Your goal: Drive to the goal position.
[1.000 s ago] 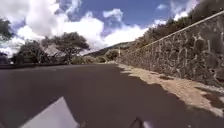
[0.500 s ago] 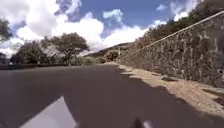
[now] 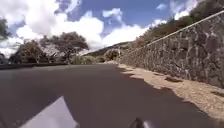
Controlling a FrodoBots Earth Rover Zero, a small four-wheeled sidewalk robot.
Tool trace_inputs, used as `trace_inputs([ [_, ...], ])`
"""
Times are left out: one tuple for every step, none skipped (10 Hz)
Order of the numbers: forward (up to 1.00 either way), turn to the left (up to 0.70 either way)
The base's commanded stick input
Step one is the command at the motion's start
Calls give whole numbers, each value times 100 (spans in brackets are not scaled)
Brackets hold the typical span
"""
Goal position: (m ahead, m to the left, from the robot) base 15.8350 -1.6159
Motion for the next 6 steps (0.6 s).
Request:
trace_inputs([
  [45, 0],
  [45, 0],
  [45, 0],
  [45, 0],
  [45, 0],
  [45, 0],
])
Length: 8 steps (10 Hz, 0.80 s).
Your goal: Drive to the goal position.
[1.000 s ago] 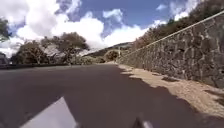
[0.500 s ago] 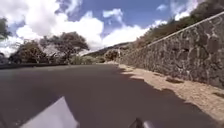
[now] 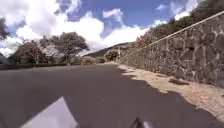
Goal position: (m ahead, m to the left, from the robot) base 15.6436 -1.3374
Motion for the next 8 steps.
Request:
trace_inputs([
  [45, 0],
  [45, 0],
  [45, 0],
  [45, 0],
  [45, 0],
  [45, 0],
  [45, 27],
  [45, 27],
])
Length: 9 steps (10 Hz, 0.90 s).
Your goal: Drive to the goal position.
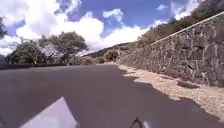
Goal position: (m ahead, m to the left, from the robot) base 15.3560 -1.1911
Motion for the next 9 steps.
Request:
trace_inputs([
  [45, 27],
  [45, 27],
  [45, 27],
  [45, 0],
  [45, 0],
  [45, 0],
  [45, 0],
  [45, 0],
  [45, 0],
])
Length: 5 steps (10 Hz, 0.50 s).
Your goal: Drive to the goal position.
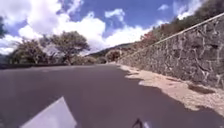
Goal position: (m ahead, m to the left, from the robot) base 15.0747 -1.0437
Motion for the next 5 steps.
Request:
trace_inputs([
  [45, 0],
  [45, 0],
  [45, 0],
  [45, 0],
  [45, 0],
])
